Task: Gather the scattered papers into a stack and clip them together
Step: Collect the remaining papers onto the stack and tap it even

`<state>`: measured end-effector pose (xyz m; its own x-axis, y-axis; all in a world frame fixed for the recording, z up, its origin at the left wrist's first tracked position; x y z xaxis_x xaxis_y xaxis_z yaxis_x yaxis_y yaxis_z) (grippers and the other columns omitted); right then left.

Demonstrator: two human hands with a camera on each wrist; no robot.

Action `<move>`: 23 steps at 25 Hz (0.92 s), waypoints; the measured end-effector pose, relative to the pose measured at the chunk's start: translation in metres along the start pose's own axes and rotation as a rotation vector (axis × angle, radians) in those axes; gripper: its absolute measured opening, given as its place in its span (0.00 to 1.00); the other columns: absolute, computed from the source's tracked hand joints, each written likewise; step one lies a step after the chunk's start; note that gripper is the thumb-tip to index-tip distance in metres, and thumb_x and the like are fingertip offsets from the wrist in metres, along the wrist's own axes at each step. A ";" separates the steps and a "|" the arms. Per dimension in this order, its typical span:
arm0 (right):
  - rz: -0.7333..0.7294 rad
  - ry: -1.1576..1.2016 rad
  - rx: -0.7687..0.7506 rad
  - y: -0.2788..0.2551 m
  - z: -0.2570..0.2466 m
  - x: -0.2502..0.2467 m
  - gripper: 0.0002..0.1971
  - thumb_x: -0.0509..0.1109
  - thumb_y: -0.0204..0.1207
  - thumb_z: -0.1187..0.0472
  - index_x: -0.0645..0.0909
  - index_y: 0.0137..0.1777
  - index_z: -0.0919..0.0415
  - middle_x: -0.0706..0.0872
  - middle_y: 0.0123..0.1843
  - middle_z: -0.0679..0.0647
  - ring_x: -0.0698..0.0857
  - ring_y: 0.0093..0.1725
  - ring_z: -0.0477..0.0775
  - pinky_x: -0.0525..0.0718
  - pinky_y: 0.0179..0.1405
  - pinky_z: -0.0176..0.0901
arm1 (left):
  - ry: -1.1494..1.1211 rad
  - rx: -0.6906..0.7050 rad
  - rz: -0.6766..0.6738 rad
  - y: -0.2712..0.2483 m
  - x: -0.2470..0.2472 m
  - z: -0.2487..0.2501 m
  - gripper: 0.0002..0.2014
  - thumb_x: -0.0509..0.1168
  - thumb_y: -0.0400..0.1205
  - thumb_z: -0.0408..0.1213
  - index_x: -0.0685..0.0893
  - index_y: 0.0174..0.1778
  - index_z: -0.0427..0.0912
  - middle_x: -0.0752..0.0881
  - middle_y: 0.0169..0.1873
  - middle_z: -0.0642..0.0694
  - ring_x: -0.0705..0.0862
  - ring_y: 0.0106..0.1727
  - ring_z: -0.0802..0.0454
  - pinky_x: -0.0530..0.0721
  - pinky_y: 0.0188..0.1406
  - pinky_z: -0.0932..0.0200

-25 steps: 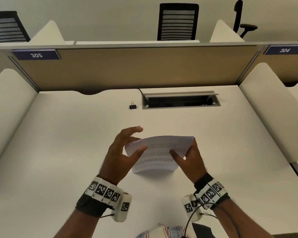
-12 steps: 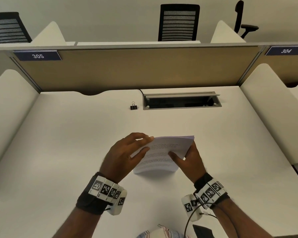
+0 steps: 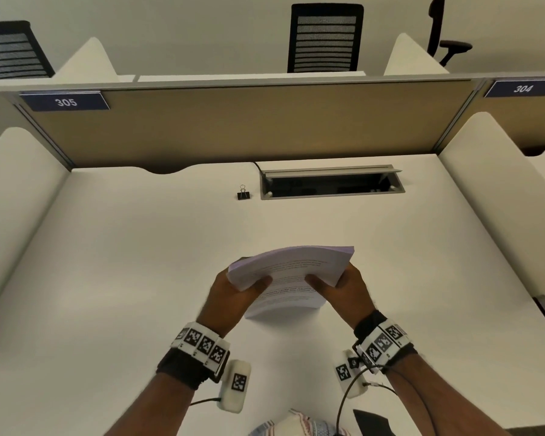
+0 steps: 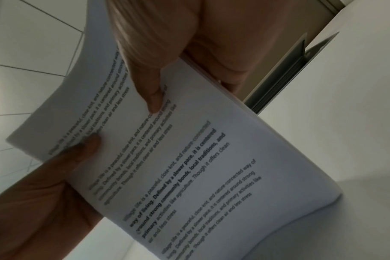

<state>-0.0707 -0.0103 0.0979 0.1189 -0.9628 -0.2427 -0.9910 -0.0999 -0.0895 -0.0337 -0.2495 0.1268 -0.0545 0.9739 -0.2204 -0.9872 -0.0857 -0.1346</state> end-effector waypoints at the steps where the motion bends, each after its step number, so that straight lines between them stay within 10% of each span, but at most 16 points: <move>1: 0.004 0.003 0.000 0.000 -0.001 0.001 0.17 0.81 0.74 0.61 0.84 0.62 0.57 0.91 0.50 0.45 0.89 0.48 0.35 0.86 0.41 0.27 | -0.037 -0.032 0.055 0.000 0.004 -0.003 0.14 0.79 0.77 0.43 0.90 0.57 0.61 0.93 0.50 0.57 0.91 0.52 0.59 0.90 0.59 0.42; 7: 0.060 0.065 -0.028 -0.001 0.000 -0.003 0.15 0.80 0.74 0.64 0.84 0.60 0.57 0.91 0.49 0.45 0.90 0.47 0.38 0.87 0.41 0.29 | -0.047 0.016 0.089 0.005 0.009 0.002 0.12 0.79 0.77 0.44 0.90 0.54 0.62 0.93 0.47 0.60 0.91 0.50 0.63 0.91 0.51 0.58; 23: 0.008 0.150 0.031 -0.003 0.025 0.014 0.16 0.80 0.75 0.65 0.85 0.61 0.54 0.93 0.50 0.45 0.90 0.51 0.43 0.89 0.46 0.34 | -0.085 -0.026 -0.004 0.012 0.012 -0.022 0.12 0.77 0.79 0.42 0.89 0.55 0.62 0.93 0.49 0.60 0.90 0.52 0.62 0.90 0.52 0.60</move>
<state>-0.0647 -0.0168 0.0708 0.0986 -0.9904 -0.0969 -0.9891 -0.0869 -0.1189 -0.0425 -0.2435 0.1010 -0.0642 0.9884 -0.1375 -0.9832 -0.0863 -0.1609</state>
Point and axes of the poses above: each hand's wrist, its own y-axis towards the middle knuckle, its own x-axis out of the palm, z = x × y, the point moved 1 cm from there along y, towards the middle knuckle
